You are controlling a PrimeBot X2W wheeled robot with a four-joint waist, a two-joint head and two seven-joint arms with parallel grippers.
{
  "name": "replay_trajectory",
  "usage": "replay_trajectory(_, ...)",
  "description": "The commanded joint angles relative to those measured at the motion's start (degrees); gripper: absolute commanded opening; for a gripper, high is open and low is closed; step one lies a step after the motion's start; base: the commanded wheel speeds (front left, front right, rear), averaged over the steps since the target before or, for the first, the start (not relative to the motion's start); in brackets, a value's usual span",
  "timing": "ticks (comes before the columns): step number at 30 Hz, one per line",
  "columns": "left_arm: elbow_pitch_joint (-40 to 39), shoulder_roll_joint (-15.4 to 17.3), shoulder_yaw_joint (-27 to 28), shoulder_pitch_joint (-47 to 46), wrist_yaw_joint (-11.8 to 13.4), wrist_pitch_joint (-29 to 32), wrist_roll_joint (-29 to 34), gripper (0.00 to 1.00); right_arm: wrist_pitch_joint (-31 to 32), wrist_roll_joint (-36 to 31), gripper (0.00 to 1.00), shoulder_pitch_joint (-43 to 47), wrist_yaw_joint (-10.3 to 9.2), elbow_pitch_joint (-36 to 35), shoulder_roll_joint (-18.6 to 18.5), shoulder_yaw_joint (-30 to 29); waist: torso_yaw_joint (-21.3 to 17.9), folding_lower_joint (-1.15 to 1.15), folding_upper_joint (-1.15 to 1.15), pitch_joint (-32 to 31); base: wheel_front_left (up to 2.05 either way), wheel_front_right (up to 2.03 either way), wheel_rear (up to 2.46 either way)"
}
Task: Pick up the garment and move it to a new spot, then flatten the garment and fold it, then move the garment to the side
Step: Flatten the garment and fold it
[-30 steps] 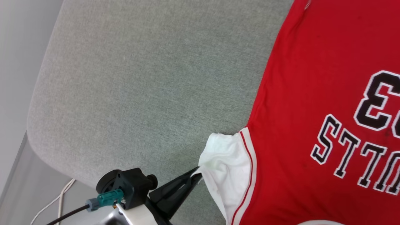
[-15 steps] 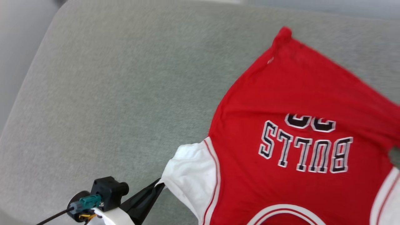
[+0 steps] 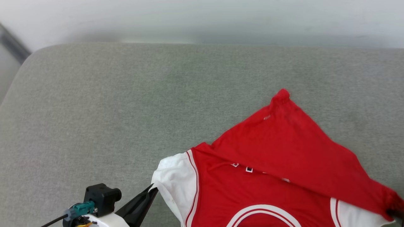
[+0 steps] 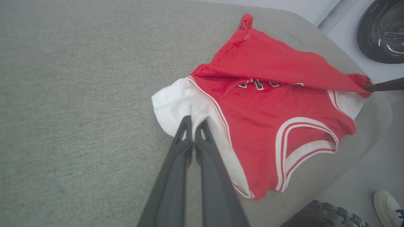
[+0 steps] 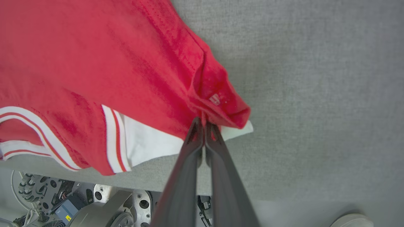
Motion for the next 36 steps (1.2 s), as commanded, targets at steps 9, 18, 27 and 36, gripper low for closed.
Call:
replay_trajectory(9, 0.69, -0.92, 0.40, 0.33, 0.30, -1.11, -0.65, 0.00, -3.10, -0.52, 0.74, 6.54, -0.02, -0.49, 1.90, 0.99, -1.70, 0.01, 0.00, -1.68, 0.00, 0.00, 0.00)
replay_trajectory(18, -1.15, -0.49, -0.12, -0.53, 0.65, -0.56, 0.35, 0.00, -2.60, 3.58, 1.00, 0.41, -0.02, -6.18, -3.69, 3.28, 0.49, 0.01, 0.00, -0.78, 0.00, 0.00, 0.00)
replay_trajectory(27, -4.56, -0.80, -1.07, -2.46, 0.96, 0.37, 2.67, 0.00, 2.12, 4.50, 1.00, -14.03, -0.02, -10.40, -6.10, 9.83, 5.38, 0.01, 0.00, 3.61, 0.00, 0.00, 0.00)
replay_trajectory(36, -6.77, -3.46, -3.07, -6.44, -0.37, 1.05, 5.14, 0.00, 4.00, -2.10, 1.00, -29.94, -0.02, 0.37, -7.31, 19.98, 12.78, 0.01, 0.00, 9.89, 0.00, 0.00, 0.00)
